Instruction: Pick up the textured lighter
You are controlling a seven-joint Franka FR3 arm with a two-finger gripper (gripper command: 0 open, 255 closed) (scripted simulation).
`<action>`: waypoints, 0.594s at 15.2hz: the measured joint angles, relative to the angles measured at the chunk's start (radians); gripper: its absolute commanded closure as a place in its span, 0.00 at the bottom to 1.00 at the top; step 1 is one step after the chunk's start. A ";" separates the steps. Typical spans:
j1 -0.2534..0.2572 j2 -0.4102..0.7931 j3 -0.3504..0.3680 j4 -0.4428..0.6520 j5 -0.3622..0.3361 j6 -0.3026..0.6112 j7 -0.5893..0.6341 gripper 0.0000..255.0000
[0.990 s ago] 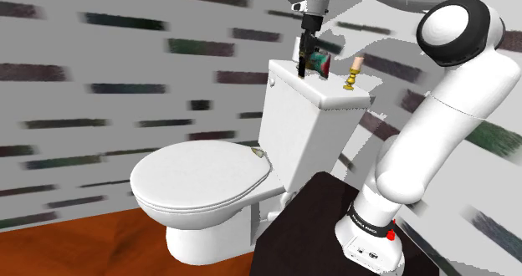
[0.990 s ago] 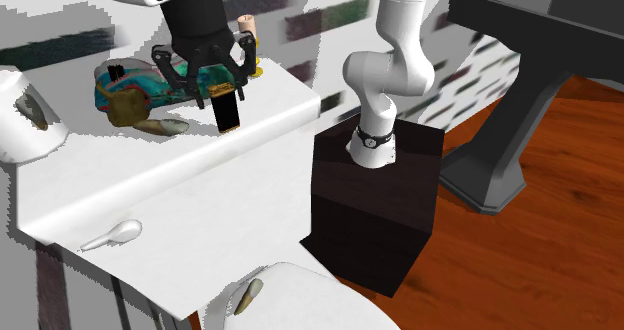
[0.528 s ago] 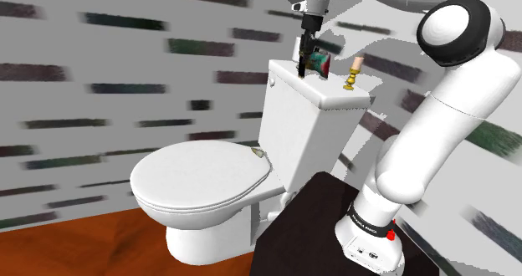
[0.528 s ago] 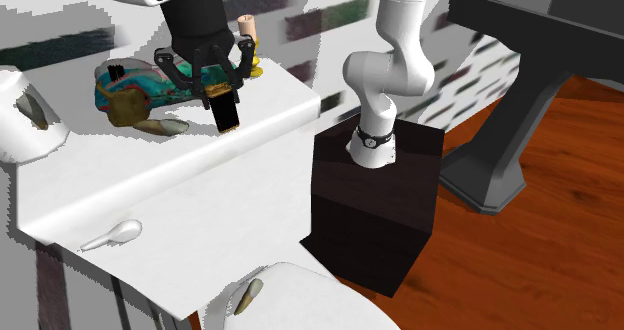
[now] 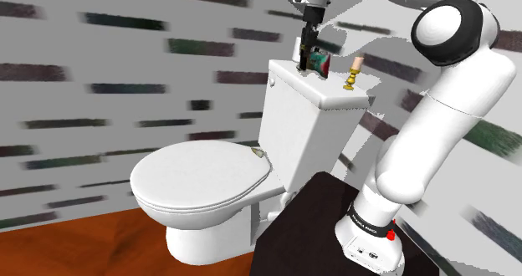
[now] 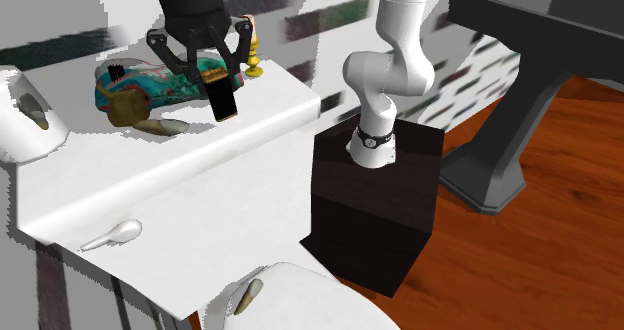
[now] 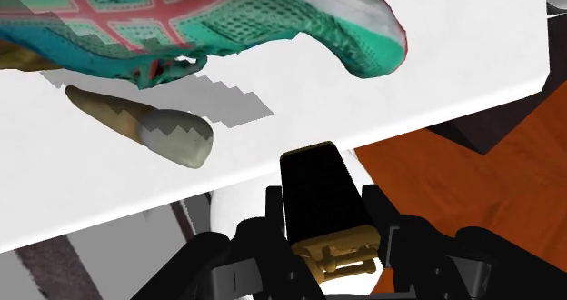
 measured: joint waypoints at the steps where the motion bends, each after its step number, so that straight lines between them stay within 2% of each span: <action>1: -0.001 0.007 -0.003 0.021 0.003 -0.015 -0.005 1.00; 9: -0.008 0.072 -0.018 0.203 0.032 -0.139 -0.029 1.00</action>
